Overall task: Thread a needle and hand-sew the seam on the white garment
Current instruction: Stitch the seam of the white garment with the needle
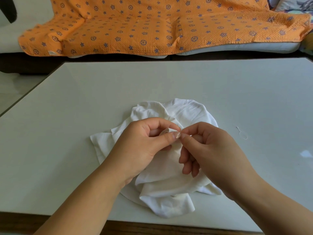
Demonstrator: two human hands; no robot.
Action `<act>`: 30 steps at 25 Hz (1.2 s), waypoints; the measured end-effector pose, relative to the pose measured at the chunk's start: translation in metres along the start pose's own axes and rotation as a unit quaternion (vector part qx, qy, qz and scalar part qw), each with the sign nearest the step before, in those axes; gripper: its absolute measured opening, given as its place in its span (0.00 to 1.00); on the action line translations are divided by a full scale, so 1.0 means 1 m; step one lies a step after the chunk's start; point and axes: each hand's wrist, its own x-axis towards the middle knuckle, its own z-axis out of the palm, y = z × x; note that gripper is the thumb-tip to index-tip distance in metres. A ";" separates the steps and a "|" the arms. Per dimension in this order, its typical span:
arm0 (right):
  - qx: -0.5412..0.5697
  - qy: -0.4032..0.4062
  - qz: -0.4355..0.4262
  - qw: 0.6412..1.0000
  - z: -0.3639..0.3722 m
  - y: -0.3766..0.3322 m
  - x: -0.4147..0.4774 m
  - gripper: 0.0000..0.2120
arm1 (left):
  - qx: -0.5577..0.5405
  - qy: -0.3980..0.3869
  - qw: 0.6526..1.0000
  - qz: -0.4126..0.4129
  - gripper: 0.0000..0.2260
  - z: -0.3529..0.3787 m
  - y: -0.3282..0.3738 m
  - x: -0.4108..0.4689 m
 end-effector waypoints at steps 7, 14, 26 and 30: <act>0.116 -0.032 0.012 0.993 0.002 0.000 0.000 0.08 | 0.029 -0.020 0.999 0.011 0.06 0.000 -0.002 0.001; 0.064 -0.008 0.036 0.997 -0.003 -0.005 0.005 0.06 | 0.046 -0.021 0.999 -0.013 0.07 -0.002 -0.004 -0.001; 0.481 -0.005 0.030 0.876 -0.041 -0.008 0.033 0.07 | -0.010 -0.013 0.998 -0.056 0.07 -0.007 -0.002 -0.003; 0.485 0.041 -0.028 0.873 -0.048 -0.005 0.037 0.08 | -0.021 -0.018 0.998 -0.064 0.06 -0.008 -0.001 -0.004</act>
